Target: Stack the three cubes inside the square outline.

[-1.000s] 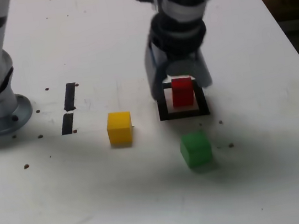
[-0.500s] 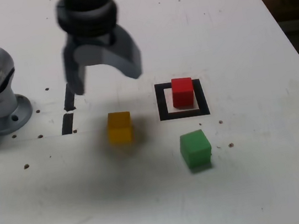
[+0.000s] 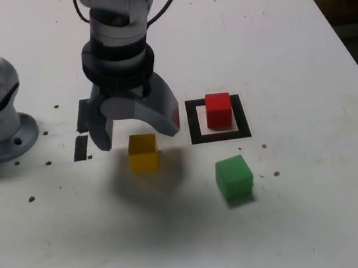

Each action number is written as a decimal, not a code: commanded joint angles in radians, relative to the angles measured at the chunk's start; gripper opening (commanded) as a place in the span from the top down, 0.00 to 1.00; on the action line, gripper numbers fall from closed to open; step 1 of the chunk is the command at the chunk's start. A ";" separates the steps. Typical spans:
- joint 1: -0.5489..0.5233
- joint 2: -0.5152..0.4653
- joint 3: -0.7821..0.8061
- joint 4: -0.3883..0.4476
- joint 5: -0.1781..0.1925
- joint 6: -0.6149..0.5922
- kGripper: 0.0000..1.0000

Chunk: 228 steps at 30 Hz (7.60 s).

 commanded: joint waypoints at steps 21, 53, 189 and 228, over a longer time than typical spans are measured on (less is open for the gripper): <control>-0.019 0.066 0.071 -0.140 0.006 -0.034 0.57; 0.088 0.195 -0.786 0.481 0.084 0.060 0.88; -0.049 0.426 -0.584 0.162 -0.092 -0.167 0.09; -0.046 0.369 -0.770 0.405 -0.002 -0.209 0.89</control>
